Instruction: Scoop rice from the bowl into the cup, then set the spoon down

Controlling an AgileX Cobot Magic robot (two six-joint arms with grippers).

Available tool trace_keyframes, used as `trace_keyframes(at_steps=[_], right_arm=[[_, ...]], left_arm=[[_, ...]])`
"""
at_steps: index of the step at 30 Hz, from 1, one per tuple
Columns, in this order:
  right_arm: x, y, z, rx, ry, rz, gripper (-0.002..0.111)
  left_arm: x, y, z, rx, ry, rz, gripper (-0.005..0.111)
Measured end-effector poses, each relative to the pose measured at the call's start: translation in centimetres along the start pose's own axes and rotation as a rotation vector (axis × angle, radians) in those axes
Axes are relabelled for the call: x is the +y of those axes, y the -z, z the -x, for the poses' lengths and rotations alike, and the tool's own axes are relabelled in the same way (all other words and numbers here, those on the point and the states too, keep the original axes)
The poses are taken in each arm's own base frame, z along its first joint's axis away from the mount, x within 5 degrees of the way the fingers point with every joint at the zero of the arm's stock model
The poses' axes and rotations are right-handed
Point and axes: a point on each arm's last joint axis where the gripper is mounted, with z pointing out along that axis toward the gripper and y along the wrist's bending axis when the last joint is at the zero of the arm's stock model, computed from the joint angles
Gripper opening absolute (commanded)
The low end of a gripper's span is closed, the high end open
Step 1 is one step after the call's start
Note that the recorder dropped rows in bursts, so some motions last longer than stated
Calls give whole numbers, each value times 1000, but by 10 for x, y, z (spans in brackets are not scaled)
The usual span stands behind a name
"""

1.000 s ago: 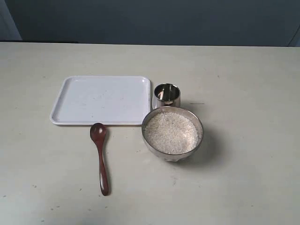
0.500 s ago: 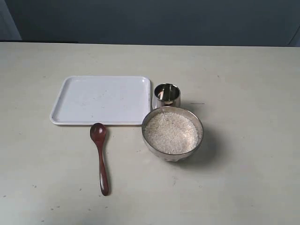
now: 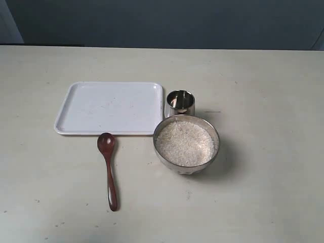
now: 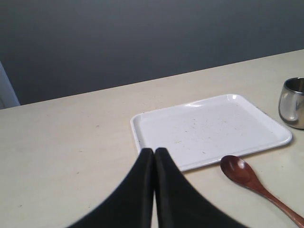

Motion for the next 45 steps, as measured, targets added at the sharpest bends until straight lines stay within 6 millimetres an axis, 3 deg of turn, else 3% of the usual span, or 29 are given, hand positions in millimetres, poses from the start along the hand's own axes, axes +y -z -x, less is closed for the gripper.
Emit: trace_keyframes(at_steps=[3,8,9,12,14,19,20,22,26,29,34,45], right_arm=[[10,-11,-11,44,82,51,-1],[68,-1,-36,194,-109,441,-1],[86,5,-44,237,-117,528,-1],[112,15,-55,261,-56,607,-1],[113,14,-59,250,-31,546,-1],[70,6,-62,157,191,17,-1],[56,9,-62,241,252,-130,-1],[46,16,-66,405,310,-224,-1],[54,34,-80,794,320,-94,-1],[82,52,-87,978,261,176,-1],[137,94,-92,1087,312,545,-1],[260,157,-122,906,299,899,-1]], left_arm=[[0,0,0,0,0,0,1],[0,0,0,0,0,0,1],[0,0,0,0,0,0,1],[0,0,0,0,0,0,1],[0,0,0,0,0,0,1],[0,0,0,0,0,0,1],[0,0,0,0,0,0,1],[0,0,0,0,0,0,1],[0,0,0,0,0,0,1],[0,0,0,0,0,0,1],[0,0,0,0,0,0,1],[0,0,0,0,0,0,1]])
